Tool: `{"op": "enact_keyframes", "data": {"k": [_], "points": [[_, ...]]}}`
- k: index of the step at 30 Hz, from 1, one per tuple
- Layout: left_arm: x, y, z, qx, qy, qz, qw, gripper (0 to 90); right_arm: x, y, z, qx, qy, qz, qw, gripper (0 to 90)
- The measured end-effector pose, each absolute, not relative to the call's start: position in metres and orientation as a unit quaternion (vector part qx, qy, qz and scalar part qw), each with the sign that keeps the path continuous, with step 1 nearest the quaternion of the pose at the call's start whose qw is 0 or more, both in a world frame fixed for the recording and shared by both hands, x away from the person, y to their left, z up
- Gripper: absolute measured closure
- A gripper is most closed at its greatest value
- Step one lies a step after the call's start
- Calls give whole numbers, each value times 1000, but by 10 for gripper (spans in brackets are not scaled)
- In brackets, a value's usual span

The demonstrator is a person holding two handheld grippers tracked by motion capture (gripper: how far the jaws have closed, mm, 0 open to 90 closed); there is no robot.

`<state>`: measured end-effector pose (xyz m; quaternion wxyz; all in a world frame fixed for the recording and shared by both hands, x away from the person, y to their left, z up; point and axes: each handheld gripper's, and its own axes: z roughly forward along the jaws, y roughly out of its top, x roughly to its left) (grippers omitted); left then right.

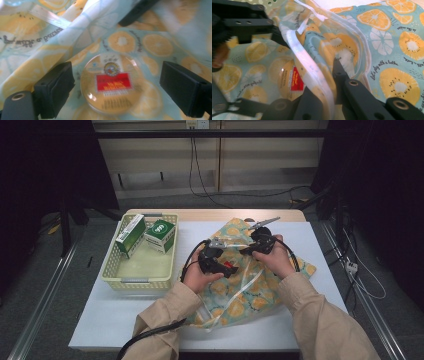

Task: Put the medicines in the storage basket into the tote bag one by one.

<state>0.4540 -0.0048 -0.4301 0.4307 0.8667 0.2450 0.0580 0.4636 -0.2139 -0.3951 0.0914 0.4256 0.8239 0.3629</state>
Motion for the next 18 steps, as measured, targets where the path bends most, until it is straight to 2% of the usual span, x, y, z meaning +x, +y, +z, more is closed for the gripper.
{"op": "enact_keyframes", "data": {"k": [7,18], "points": [[442,14,-406,871,227,51,432,119,462,-212,-395,423,826,361,93,892],[438,55,-377,871,239,50,426,107,459,-213,-398,424,827,358,94,891]]}}
